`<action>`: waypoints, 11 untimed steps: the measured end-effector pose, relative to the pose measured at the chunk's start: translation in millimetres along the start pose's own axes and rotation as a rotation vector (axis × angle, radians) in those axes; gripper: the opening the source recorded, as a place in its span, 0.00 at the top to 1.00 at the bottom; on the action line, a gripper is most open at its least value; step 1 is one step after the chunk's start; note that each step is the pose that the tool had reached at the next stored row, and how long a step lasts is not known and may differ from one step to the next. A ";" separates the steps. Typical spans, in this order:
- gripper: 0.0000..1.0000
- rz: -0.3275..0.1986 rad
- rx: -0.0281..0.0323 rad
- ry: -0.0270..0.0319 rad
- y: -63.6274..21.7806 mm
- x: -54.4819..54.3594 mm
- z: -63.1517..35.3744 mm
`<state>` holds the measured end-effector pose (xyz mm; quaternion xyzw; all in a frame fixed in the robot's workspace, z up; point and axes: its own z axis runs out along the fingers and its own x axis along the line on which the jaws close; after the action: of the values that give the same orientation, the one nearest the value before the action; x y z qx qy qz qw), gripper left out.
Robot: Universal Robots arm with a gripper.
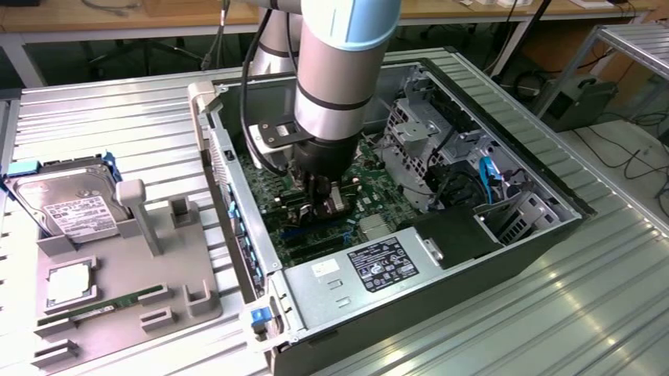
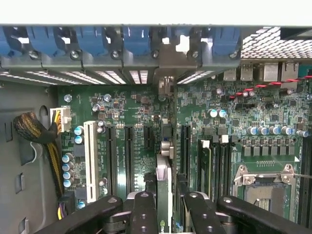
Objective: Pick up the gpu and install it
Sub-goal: 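Insert the gpu into the slot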
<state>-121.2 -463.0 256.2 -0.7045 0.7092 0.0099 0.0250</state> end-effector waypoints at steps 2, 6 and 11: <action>0.73 0.000 0.0000 -0.0001 0.0 0.0 0.0; 0.73 0.000 0.0000 0.0000 0.0 0.0 0.0; 0.66 0.000 0.0001 -0.0002 0.0 0.0 0.1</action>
<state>-121.2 -463.0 256.1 -0.7045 0.7092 0.0099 0.0251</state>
